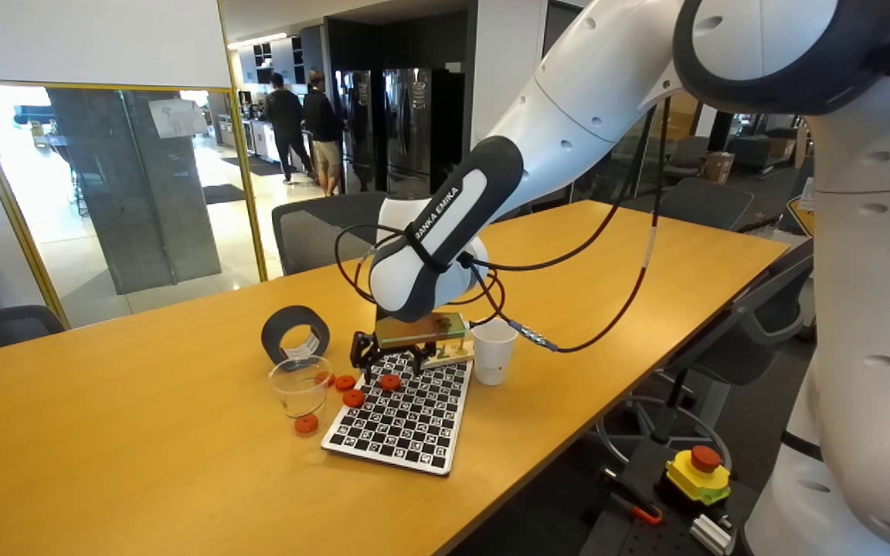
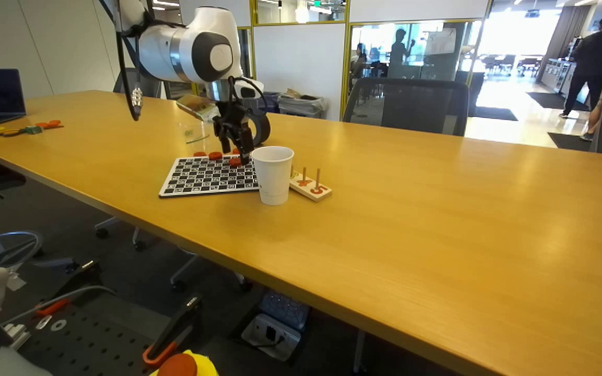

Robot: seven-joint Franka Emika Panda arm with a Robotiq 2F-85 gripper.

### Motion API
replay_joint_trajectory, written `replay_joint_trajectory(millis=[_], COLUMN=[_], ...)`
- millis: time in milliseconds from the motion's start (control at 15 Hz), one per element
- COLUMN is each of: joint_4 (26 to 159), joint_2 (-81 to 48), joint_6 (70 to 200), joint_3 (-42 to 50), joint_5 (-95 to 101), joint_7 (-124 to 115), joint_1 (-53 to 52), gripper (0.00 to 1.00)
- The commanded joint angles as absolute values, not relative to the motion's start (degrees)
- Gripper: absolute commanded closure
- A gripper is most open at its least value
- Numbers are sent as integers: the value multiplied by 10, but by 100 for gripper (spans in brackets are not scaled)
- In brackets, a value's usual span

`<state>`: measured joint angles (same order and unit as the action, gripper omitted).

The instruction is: Put the blue block in the white cup and the orange blocks in the transparent cup

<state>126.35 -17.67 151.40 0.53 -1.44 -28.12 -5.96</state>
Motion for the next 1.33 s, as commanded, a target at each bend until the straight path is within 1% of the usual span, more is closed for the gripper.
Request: replay_joint_trajectory(millis=[0, 133, 200, 267, 333, 400, 533, 667, 733, 800, 1267], joint_4=[1260, 1259, 1259, 1259, 1258, 1258, 1259, 1258, 1258, 1256, 1252], joint_2=[-183, -185, -185, -186, -186, -186, -186, -184, -182, -173, -98], joint_6=[1532, 1534, 1537, 1537, 1536, 1535, 1534, 1530, 1527, 1516, 1485], joint_3=[7, 8, 10, 11, 11, 12, 12, 14, 16, 22, 31], joint_5=[-39, -42, -42, -41, -41, -41, -41, -42, -40, -26, 81], joint_7=[-273, -273, -274, -275, -275, -275, -275, -275, -275, -287, -304], joint_1=[-59, -59, -60, -60, -61, -60, -61, -60, -60, -68, -100], gripper=[0, 0, 25, 27, 34, 44, 60, 72, 81, 83, 83])
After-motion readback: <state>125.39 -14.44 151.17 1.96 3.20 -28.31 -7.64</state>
